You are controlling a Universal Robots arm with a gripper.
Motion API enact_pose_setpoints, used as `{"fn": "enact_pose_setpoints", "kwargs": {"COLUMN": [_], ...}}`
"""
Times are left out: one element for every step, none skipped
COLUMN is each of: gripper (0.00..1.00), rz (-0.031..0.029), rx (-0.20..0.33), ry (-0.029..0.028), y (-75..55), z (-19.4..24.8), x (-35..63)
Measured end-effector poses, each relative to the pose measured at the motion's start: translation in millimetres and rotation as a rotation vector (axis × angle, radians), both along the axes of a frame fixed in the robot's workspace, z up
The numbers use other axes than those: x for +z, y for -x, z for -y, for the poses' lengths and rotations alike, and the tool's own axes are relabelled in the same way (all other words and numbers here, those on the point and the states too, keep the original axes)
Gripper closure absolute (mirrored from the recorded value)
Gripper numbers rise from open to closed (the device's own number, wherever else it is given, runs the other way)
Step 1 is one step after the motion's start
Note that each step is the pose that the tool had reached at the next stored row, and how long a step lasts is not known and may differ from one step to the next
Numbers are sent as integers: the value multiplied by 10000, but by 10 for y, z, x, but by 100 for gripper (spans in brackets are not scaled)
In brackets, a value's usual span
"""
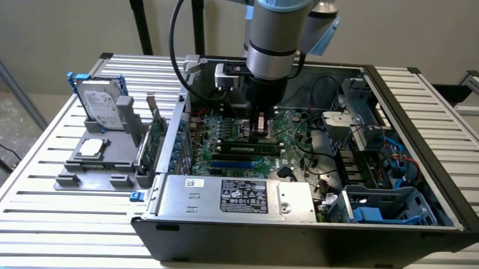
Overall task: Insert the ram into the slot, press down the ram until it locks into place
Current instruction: 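Press down the ram until it locks into place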
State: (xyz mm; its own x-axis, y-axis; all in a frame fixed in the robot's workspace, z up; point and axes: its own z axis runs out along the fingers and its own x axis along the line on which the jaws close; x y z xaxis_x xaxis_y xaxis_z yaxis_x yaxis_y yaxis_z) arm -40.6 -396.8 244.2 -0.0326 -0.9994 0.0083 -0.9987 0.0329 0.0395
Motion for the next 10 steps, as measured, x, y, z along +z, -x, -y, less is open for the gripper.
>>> {"fn": "enact_pose_setpoints", "kwargs": {"gripper": [89, 89, 89, 89, 89, 89, 89, 89, 89, 89], "rz": [0, 0, 0, 0, 0, 0, 0, -4, -5, -6], "rx": [1, 0, -1, 0, 0, 0, 0, 0, 1, 0], "ry": [0, -1, 0, -1, -1, -1, 1, 13, 20, 19], "y": [0, 0, 0, 0, 0, 0, 0, 1, 0, 1], "z": [-3, -6, -9, -11, -13, -15, -16, -16, -17, -18], "x": [-18, -37, -54, -73, -92, -110, -128, -143, -157, -169]}}
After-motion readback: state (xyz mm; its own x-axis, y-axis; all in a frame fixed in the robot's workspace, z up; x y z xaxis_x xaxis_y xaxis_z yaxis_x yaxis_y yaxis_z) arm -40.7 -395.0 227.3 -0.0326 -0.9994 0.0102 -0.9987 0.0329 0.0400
